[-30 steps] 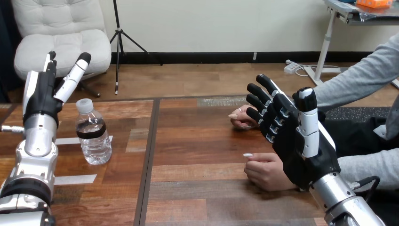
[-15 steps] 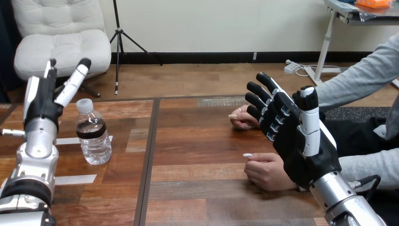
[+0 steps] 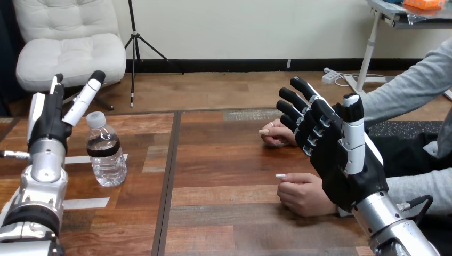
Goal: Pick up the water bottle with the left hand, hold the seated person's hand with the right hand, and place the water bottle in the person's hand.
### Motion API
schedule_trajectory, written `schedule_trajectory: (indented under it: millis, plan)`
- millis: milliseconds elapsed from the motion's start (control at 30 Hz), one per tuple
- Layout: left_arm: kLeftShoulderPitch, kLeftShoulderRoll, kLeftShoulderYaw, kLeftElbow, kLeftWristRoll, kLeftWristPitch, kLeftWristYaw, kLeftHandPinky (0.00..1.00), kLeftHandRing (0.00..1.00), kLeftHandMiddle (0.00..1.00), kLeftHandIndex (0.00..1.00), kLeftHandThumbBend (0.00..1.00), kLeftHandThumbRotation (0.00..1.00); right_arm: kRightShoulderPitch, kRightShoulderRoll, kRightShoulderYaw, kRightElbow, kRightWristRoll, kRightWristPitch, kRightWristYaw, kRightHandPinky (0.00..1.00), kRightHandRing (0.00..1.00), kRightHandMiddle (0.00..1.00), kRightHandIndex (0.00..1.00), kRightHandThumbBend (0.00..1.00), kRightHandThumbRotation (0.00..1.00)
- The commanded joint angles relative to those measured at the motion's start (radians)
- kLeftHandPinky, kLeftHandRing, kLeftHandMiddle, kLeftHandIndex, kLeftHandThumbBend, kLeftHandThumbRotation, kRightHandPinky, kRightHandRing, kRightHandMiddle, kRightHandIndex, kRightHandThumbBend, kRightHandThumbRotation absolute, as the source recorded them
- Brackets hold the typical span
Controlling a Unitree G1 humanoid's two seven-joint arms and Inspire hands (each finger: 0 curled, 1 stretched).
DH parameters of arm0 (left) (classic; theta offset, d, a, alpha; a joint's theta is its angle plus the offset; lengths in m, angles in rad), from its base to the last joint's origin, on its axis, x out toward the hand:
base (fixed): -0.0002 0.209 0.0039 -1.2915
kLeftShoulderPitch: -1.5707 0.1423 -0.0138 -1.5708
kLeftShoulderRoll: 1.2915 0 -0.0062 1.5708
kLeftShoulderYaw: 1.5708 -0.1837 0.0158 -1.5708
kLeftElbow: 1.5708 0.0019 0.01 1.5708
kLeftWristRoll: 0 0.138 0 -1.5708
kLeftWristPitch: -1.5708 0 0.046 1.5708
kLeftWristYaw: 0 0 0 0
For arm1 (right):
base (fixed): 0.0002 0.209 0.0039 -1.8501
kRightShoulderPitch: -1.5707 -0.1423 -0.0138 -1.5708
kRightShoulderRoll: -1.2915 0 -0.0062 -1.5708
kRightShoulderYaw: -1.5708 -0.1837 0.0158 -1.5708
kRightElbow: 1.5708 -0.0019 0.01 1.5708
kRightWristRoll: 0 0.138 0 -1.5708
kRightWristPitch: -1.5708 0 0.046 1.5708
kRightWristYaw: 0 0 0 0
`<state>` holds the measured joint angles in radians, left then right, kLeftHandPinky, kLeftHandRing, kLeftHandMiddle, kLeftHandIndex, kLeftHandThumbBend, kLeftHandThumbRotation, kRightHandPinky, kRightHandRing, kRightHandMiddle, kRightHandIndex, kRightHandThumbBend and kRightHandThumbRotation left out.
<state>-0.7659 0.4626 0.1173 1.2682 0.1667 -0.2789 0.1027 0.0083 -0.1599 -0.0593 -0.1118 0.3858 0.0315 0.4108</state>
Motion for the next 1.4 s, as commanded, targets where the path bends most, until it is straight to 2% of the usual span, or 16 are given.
schedule_trajectory:
  millis: [0, 167, 500, 1000, 1367]
  plan:
    - [-0.023, -0.003, -0.018, 0.007, 0.012, -0.03, 0.023, 1.0, 1.0, 1.0, 1.0, 0.9, 0.88, -0.032, 0.003, -0.018, -0.054, 0.017, -0.007, -0.004, 1.0, 0.95, 0.94, 0.96, 0.9, 1.0]
    - [-0.012, -0.012, -0.017, 0.013, 0.008, -0.032, 0.021, 1.0, 1.0, 1.0, 1.0, 0.92, 0.86, -0.032, 0.0, -0.018, -0.055, 0.02, -0.002, -0.003, 1.0, 0.96, 0.95, 0.97, 0.91, 1.0]
    - [0.014, -0.031, -0.042, 0.019, 0.019, -0.034, 0.045, 1.0, 1.0, 1.0, 1.0, 0.93, 0.85, -0.031, 0.001, -0.019, -0.057, 0.021, -0.005, -0.002, 1.0, 0.97, 0.95, 0.97, 0.92, 1.0]
    - [0.036, -0.053, -0.023, 0.017, -0.011, -0.042, 0.02, 1.0, 1.0, 1.0, 1.0, 0.85, 0.78, -0.032, -0.002, -0.019, -0.056, 0.023, 0.0, -0.002, 1.0, 0.96, 0.94, 0.96, 0.92, 1.0]
    - [0.047, -0.063, -0.039, 0.016, 0.007, -0.03, 0.03, 1.0, 1.0, 1.0, 1.0, 0.86, 0.78, -0.033, 0.001, -0.018, -0.06, 0.024, 0.007, -0.006, 1.0, 0.97, 0.95, 0.96, 0.92, 1.0]
